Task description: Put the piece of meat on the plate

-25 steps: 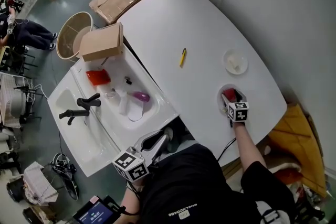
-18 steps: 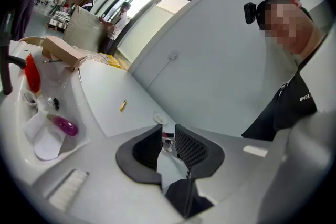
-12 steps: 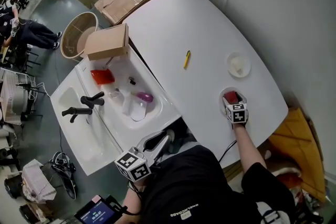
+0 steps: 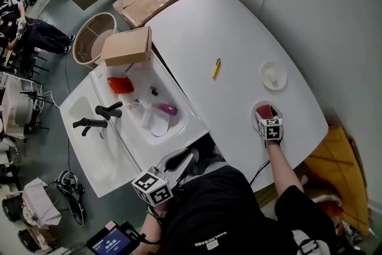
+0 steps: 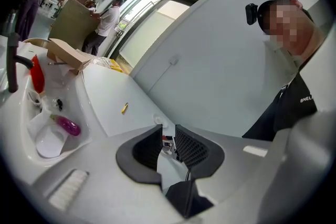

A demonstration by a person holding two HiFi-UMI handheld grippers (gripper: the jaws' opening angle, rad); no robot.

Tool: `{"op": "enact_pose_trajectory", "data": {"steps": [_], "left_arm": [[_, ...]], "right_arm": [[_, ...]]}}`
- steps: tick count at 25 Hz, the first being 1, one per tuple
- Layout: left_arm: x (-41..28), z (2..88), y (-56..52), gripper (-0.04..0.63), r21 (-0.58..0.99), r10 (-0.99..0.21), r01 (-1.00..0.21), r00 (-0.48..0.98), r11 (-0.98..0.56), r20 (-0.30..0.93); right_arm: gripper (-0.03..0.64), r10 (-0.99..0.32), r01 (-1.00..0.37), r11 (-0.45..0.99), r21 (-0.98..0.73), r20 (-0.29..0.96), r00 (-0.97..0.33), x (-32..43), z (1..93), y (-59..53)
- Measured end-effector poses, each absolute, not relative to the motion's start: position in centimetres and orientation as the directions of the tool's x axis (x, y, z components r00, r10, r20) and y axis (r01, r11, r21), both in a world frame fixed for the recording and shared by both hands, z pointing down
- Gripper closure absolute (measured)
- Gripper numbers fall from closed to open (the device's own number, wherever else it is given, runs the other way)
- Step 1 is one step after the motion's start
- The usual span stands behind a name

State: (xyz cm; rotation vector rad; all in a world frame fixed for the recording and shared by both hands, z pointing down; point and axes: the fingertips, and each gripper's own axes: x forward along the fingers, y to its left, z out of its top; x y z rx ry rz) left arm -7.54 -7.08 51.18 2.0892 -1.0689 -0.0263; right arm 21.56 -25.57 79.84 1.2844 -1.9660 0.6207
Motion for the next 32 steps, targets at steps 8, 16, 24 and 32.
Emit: {"op": "enact_pose_trajectory", "data": {"steps": [8, 16, 24, 32], "left_arm": [[-7.9, 51.0, -6.7, 0.515, 0.644, -0.707, -0.677, 0.645, -0.355, 0.288], [-8.0, 50.6, -6.9, 0.512, 0.64, -0.694, -0.66, 0.67, -0.394, 0.264], [-8.5, 49.9, -7.4, 0.511, 0.648, -0.67, -0.623, 0.707, -0.438, 0.227], [-8.0, 49.4, -8.0, 0.512, 0.652, -0.608, -0.562, 0.771, -0.51, 0.189]], "right_arm": [[0.196, -0.604, -0.925, 0.381, -0.016, 0.753, -0.262, 22.0, 79.2, -25.4], [0.196, -0.641, -0.928, 0.371, -0.043, 0.711, -0.289, 21.1, 76.6, -25.3], [0.329, -0.694, -0.923, 0.354, -0.153, 0.619, -0.369, 19.1, 70.9, -24.5], [0.474, -0.775, -0.907, 0.345, -0.241, 0.472, -0.42, 16.8, 63.0, -22.0]]}}
